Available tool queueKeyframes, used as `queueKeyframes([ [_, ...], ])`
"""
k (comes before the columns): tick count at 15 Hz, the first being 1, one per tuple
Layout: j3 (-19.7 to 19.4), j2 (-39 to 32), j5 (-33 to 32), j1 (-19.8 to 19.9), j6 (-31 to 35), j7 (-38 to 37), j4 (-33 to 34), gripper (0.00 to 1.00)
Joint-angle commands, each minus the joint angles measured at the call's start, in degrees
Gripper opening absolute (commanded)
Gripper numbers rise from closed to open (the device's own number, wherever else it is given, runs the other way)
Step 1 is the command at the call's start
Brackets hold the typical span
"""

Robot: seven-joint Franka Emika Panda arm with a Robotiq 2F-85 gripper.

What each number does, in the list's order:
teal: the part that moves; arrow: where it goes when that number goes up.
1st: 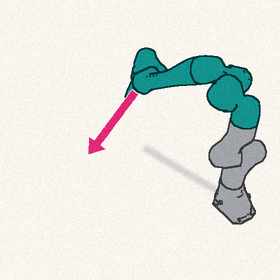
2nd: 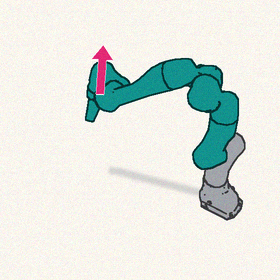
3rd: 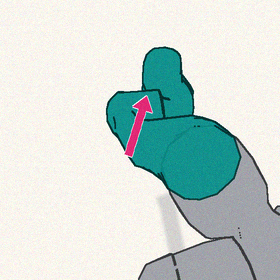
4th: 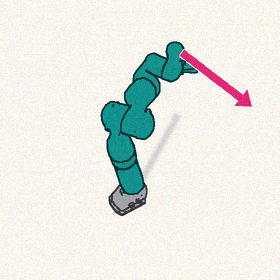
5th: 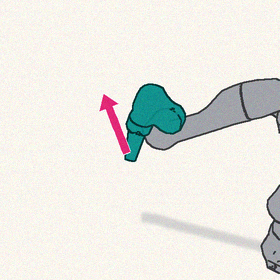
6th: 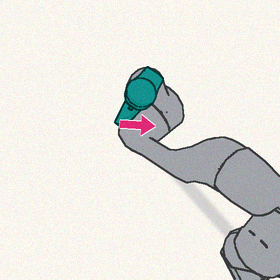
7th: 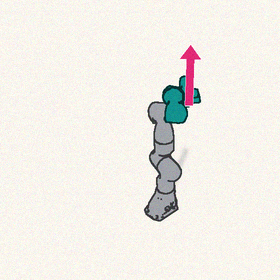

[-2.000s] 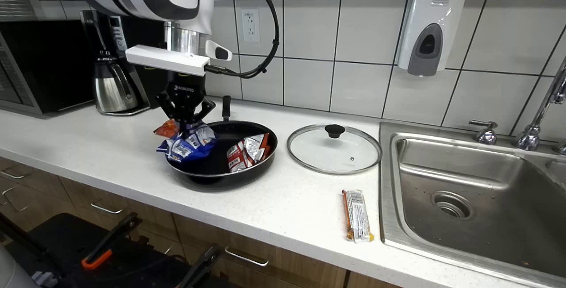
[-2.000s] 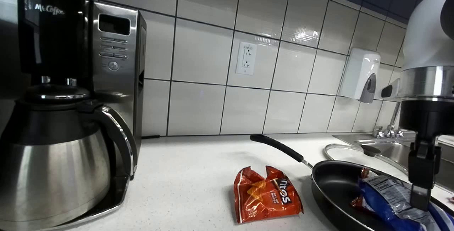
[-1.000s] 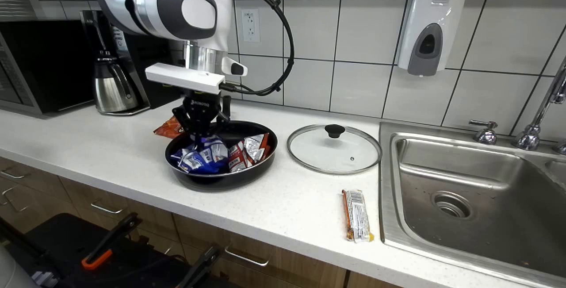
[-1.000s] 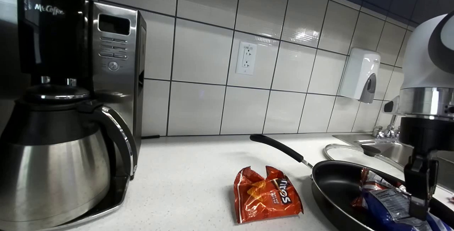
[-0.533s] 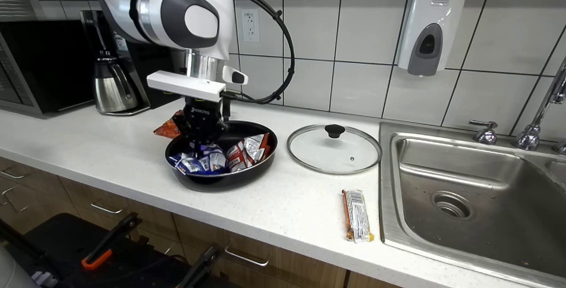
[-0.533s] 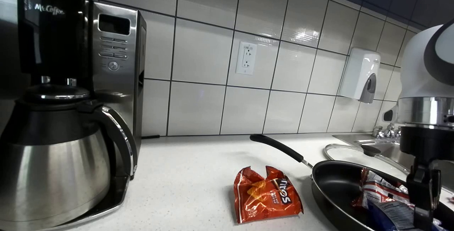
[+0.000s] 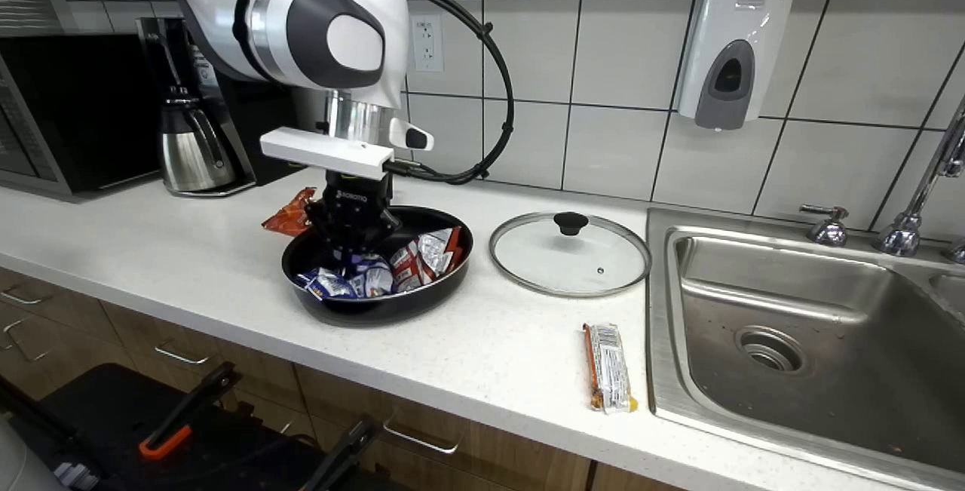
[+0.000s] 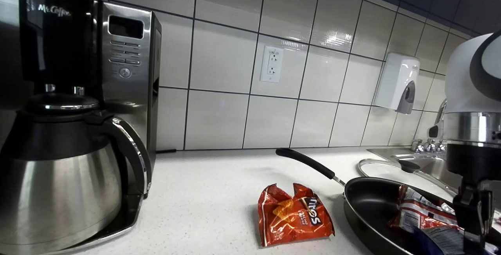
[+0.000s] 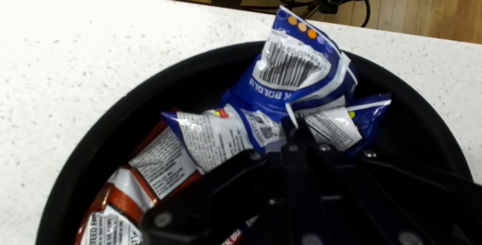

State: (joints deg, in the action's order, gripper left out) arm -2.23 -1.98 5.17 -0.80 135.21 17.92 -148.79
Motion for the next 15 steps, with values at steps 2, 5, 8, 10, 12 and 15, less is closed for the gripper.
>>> queueKeyframes([
  [2, 0.39, -0.93, -2.20, 0.91, 0.40, -3.13, 0.42, 0.00],
  [5, 0.61, -0.84, -1.14, 0.85, -0.24, -1.84, 0.62, 0.34],
  [8, 0.84, -0.23, -0.22, 0.77, -0.33, -1.17, 0.51, 0.55],
  [10, 1.01, 0.21, 0.09, 0.66, -0.36, -1.06, 0.45, 0.70],
  [12, 1.19, 0.48, 0.58, 0.56, -0.43, -0.90, 0.49, 0.85],
  [15, 1.63, 0.97, 1.61, 0.36, -0.59, -0.65, 0.62, 1.00],
])
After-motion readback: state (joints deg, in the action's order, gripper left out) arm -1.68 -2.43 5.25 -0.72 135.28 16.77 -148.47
